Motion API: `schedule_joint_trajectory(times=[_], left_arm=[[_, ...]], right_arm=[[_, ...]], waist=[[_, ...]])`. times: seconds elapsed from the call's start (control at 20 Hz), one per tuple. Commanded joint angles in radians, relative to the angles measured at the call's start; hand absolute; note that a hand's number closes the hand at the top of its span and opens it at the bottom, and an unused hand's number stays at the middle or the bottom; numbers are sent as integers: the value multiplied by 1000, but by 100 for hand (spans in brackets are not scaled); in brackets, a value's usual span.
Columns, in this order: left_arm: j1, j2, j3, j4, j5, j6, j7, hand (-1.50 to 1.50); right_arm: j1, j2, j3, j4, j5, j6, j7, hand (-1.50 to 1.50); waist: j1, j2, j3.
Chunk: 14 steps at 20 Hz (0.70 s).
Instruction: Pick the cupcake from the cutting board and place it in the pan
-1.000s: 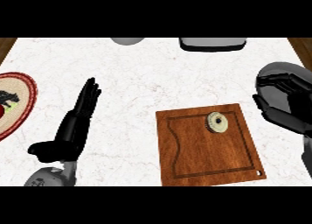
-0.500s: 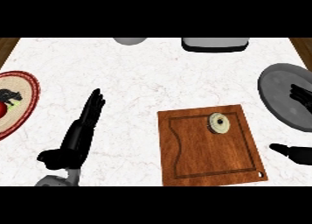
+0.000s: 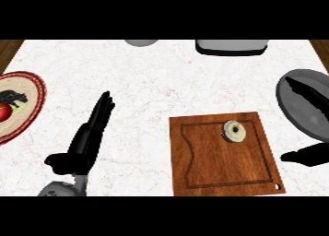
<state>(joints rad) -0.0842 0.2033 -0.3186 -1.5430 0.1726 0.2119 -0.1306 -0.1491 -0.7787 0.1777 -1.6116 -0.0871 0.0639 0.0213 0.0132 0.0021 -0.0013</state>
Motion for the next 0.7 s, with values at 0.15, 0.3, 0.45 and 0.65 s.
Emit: schedule_joint_trajectory(times=[0.15,0.3,0.45,0.65], left_arm=[[-2,14,17,-32,3,-21,12,0],[-14,-14,8,8,-23,-6,-4,0],[-12,-1,54,32,10,-43,-15,0],[9,-49,32,-1,-43,-20,12,0]], right_arm=[[-126,-25,204,10,184,127,209,-150],[-234,55,270,122,250,175,252,-150],[-293,135,314,145,333,185,341,-150],[-199,181,270,106,396,216,336,-150]], waist=[[10,0,0],[16,4,1],[4,2,1],[-12,-2,1]])
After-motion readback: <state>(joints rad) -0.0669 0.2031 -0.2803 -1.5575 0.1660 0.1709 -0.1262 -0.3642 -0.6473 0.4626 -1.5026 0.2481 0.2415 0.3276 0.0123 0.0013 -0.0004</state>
